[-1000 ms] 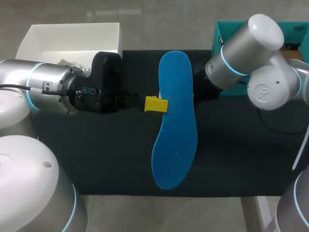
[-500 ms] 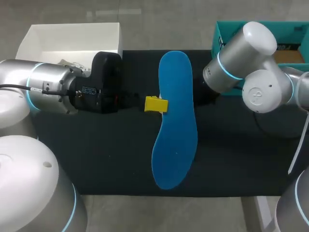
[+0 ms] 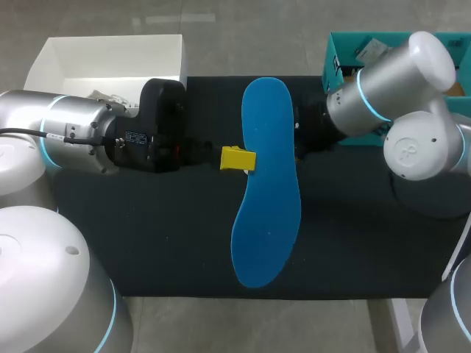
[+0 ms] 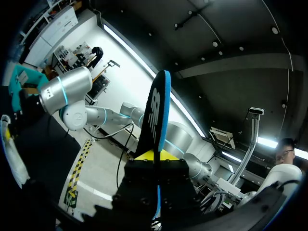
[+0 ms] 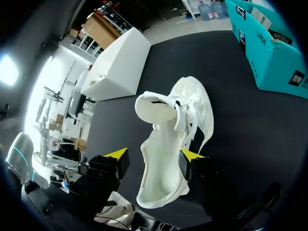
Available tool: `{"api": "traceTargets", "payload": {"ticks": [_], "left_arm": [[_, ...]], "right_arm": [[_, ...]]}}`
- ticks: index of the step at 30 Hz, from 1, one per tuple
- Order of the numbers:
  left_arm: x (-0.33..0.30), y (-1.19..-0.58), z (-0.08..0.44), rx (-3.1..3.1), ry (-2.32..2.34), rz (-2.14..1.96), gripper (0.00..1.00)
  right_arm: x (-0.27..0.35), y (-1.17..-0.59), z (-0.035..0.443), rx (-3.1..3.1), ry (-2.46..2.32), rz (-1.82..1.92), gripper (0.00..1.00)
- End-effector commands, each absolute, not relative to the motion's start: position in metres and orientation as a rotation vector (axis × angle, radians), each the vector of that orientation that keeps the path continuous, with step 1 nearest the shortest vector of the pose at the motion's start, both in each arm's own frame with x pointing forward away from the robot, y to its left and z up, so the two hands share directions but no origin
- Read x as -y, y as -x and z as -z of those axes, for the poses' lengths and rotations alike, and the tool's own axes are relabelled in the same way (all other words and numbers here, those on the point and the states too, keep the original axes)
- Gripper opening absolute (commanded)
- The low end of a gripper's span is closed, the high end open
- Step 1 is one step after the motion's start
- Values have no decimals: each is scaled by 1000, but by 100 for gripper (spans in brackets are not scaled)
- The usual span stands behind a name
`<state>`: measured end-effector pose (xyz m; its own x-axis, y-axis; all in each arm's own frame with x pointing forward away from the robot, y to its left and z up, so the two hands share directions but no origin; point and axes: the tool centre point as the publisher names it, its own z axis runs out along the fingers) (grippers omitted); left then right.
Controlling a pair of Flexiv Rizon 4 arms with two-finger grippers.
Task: Take the shoe out of the shoebox, open the shoe tongue, remove and reinsert the insole, then place the shoe into the shoebox
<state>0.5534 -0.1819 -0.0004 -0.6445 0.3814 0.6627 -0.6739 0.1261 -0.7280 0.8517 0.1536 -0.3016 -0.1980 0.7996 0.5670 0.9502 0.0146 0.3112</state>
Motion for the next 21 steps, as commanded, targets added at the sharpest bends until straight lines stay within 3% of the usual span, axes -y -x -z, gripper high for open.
{"api": "traceTargets", "payload": {"ticks": [1,13,21], "left_arm": [[183,-553,2,1590,-293,-1647,0],[183,-553,2,1590,-293,-1647,0],[183,-553,2,1590,-293,-1647,0]], "right_arm": [[-129,-832,295,2015,1785,1050,100],[-129,-834,294,1960,1790,1076,100],[-117,-839,261,1616,1698,1254,100]]}}
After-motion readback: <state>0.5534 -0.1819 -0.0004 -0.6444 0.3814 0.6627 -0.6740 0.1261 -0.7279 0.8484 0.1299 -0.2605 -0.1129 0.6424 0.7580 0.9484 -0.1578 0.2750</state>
